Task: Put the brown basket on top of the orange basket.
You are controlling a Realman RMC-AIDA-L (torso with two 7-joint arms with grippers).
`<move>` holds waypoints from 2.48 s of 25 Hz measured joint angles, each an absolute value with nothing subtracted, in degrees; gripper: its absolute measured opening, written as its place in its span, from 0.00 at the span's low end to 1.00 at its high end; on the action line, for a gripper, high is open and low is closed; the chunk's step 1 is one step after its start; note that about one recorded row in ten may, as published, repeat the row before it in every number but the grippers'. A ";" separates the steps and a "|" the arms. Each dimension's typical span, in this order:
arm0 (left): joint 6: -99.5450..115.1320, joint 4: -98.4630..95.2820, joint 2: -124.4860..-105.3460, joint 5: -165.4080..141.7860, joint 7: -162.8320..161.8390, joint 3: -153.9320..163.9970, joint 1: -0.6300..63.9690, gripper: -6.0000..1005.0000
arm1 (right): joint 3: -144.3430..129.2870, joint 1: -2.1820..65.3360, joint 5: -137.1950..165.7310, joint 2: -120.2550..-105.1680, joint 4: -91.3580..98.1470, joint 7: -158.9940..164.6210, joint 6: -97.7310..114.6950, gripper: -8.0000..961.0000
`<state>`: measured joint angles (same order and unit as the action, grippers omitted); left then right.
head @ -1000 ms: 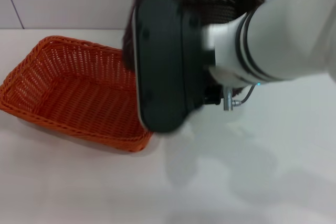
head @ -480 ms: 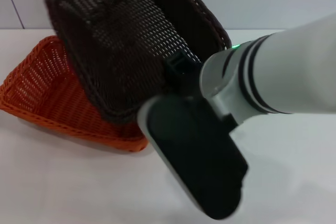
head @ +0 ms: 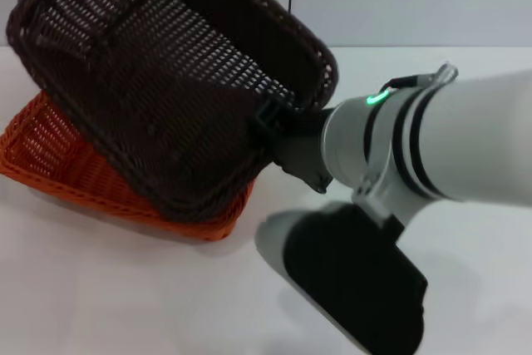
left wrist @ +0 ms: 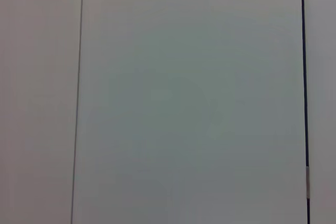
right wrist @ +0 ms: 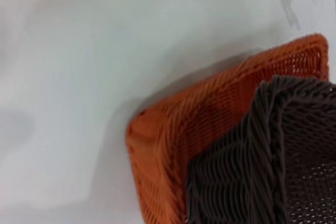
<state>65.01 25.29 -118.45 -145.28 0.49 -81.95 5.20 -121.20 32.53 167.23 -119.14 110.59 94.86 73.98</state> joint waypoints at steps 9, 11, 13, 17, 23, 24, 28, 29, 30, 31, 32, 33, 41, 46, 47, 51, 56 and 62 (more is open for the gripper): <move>64.47 25.31 -118.48 -145.23 0.43 -81.52 5.56 0.73 | -122.66 27.36 167.06 -119.12 110.01 91.95 64.66 0.21; 64.32 25.30 -118.48 -145.27 0.42 -81.50 5.60 0.73 | -122.70 26.95 167.07 -119.07 109.87 91.67 63.69 0.21; 64.29 25.15 -118.48 -145.39 0.43 -81.49 5.64 0.73 | -122.82 26.71 167.06 -119.02 109.56 91.43 62.87 0.21; 64.27 25.05 -118.47 -145.64 0.42 -81.41 5.46 0.73 | -123.23 26.37 167.08 -119.00 108.85 91.01 61.94 0.22; 64.25 24.97 -118.47 -145.64 0.42 -81.33 5.14 0.73 | -123.63 26.06 167.12 -118.98 107.78 90.33 61.31 0.22; 64.25 24.93 -118.47 -145.64 0.42 -81.31 5.12 0.73 | -123.64 25.83 167.12 -118.97 107.74 89.62 61.04 0.23; 64.25 24.84 -118.47 -145.67 0.43 -81.15 5.10 0.73 | -123.66 24.98 166.92 -118.89 107.18 87.33 59.56 0.23; 64.25 24.81 -118.47 -145.66 0.43 -81.09 5.10 0.73 | -123.66 24.93 166.92 -118.85 107.12 87.19 59.12 0.23; 64.24 24.76 -118.47 -145.67 0.44 -80.97 5.11 0.73 | -123.65 24.91 166.92 -118.82 107.11 87.15 58.65 0.23; 64.24 24.75 -118.47 -145.68 0.45 -80.92 5.13 0.73 | -123.62 24.80 166.91 -118.80 107.08 87.11 58.03 0.23; 64.24 24.72 -118.47 -145.68 0.47 -80.85 5.17 0.73 | -123.61 24.70 166.88 -118.78 107.02 87.10 57.46 0.23; 64.24 24.72 -118.47 -145.68 0.47 -80.85 5.17 0.73 | -123.61 24.56 166.83 -118.75 106.89 87.25 56.86 0.24; 63.87 24.73 -118.47 -145.55 0.47 -80.68 5.26 0.73 | -123.63 23.55 166.53 -118.58 106.10 88.37 56.28 0.24; 63.49 24.69 -118.47 -145.64 0.45 -80.68 5.45 0.73 | -123.27 22.26 167.02 -118.56 106.09 88.42 54.82 0.25; 63.41 24.70 -118.47 -145.66 0.45 -80.67 5.48 0.73 | -123.26 21.84 167.16 -118.56 106.30 88.44 54.28 0.25; 62.88 24.98 -118.47 -145.70 0.56 -80.31 5.52 0.73 | -123.46 20.98 167.18 -118.56 107.10 88.40 53.39 0.29; 62.53 25.11 -118.41 -145.71 0.75 -79.97 5.68 0.73 | -124.07 18.96 167.19 -118.58 110.07 88.17 53.43 0.49; 62.48 24.72 -118.38 -145.74 0.92 -79.89 5.87 0.73 | -128.57 11.13 167.26 -118.66 117.37 87.92 52.92 0.72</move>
<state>62.48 24.72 -118.38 -145.74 0.92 -79.89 5.86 -128.57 11.13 167.25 -118.66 117.37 87.92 52.92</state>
